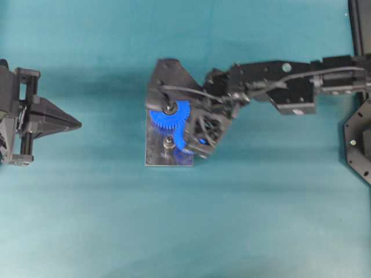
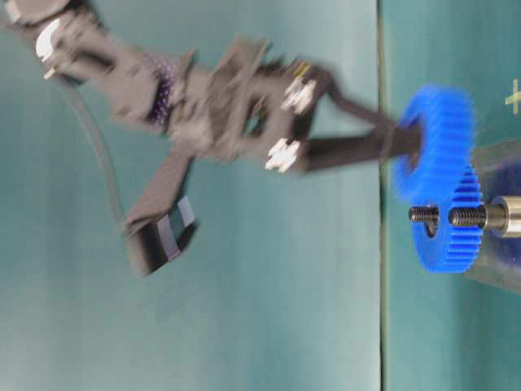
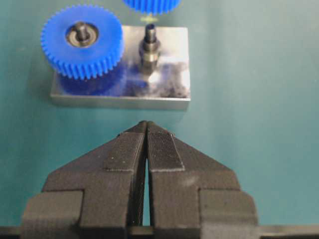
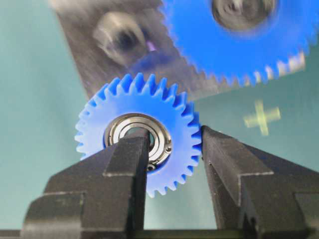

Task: Fit the small gear onto the shaft.
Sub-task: 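Grasp the small blue gear with the right gripper and carry it left, then align the gear's bore with the shaft, meshing its teeth with the large gear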

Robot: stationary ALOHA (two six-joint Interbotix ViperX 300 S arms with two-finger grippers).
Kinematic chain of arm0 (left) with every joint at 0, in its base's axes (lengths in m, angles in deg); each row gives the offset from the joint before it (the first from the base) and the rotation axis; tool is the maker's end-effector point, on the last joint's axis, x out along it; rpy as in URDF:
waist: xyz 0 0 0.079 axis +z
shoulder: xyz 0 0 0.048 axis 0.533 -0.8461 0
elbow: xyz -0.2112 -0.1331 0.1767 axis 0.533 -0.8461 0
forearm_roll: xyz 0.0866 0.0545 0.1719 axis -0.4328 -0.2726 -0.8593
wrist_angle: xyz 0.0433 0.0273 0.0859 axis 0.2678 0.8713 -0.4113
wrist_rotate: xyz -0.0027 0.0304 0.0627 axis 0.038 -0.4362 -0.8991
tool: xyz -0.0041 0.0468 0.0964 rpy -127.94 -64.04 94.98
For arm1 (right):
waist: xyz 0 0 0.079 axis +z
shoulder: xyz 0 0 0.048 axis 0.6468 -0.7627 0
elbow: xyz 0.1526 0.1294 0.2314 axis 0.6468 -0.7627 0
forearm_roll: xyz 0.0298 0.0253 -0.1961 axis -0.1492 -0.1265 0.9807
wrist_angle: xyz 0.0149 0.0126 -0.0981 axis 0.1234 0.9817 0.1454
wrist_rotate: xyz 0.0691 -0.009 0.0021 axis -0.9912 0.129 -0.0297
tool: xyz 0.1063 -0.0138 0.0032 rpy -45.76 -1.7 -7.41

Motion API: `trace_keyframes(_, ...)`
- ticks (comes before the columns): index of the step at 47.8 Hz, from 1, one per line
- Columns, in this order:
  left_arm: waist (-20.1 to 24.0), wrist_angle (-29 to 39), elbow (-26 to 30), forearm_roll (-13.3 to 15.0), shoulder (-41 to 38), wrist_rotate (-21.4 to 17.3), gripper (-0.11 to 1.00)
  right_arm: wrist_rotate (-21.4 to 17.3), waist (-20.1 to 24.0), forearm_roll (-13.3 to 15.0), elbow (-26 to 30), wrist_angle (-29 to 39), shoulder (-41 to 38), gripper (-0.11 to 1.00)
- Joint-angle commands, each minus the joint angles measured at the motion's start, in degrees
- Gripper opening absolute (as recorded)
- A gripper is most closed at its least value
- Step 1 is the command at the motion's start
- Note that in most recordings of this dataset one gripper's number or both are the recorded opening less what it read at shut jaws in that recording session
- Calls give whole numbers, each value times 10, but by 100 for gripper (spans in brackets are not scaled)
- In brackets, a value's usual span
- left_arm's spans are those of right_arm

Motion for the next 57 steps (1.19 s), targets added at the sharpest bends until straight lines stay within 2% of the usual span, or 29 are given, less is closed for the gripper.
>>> trace_keyframes(1, -1, -3, 13, -1, -2, 1, 0, 2, 3, -1, 36, 2, 2, 35)
trace_keyframes(15, -1, -3, 15, -2, -5, 2, 0, 4, 11, -1, 72, 4, -35, 35)
trace_keyframes(57, 0, -5, 16, -2, -24, 3, 0, -1, 7, 4, 98, 6, -73, 35)
